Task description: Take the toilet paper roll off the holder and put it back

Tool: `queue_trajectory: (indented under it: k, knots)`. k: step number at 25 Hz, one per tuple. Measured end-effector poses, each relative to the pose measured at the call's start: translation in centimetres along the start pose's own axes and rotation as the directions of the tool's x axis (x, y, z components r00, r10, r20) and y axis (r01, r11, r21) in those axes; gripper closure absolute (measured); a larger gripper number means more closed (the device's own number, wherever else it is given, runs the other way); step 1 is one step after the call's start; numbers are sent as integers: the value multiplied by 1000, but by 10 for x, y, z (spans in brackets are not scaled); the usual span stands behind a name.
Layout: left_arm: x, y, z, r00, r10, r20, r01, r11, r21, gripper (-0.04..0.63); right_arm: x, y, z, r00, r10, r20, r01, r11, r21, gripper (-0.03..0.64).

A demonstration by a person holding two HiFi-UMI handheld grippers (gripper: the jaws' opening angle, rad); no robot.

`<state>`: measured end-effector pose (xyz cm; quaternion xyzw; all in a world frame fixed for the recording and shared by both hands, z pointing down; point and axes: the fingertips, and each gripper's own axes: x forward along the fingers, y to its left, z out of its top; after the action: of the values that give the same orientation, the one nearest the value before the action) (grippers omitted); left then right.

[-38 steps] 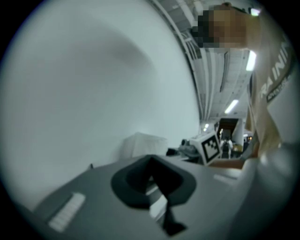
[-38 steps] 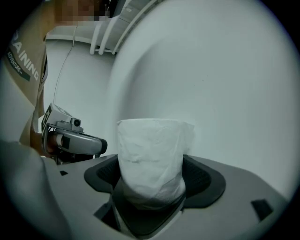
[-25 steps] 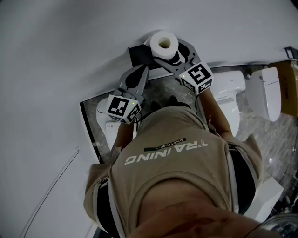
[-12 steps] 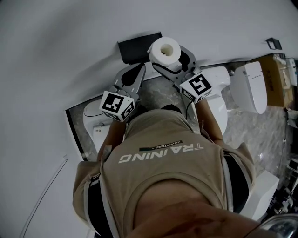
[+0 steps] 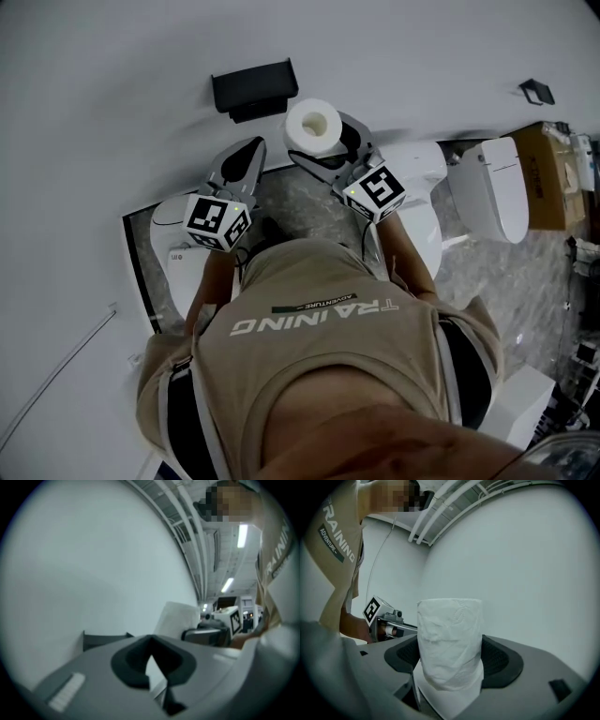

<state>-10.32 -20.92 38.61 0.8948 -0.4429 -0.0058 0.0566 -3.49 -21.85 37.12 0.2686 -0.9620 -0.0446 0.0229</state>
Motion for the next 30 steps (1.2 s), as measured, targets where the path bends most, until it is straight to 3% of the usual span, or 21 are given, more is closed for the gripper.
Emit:
queue_trajectory:
  k: [10, 17, 25, 30]
  knots:
    - [-39, -60, -22, 992, 107, -61, -105, 994, 36, 595, -47, 21, -28, 999, 47, -1, -47, 997, 54, 264]
    - [-68, -67, -39, 987, 141, -82, -140, 990, 28, 595, -41, 30, -41, 998, 62, 7, -62, 987, 149, 264]
    - [-66, -54, -33, 992, 120, -39, -119, 993, 10, 595, 2, -10, -15, 999, 25, 33, -25, 1000, 0, 264]
    - [-76, -33, -30, 991, 134, -24, -133, 991, 8, 595, 52, -43, 1, 998, -14, 69, 16, 999, -29, 264]
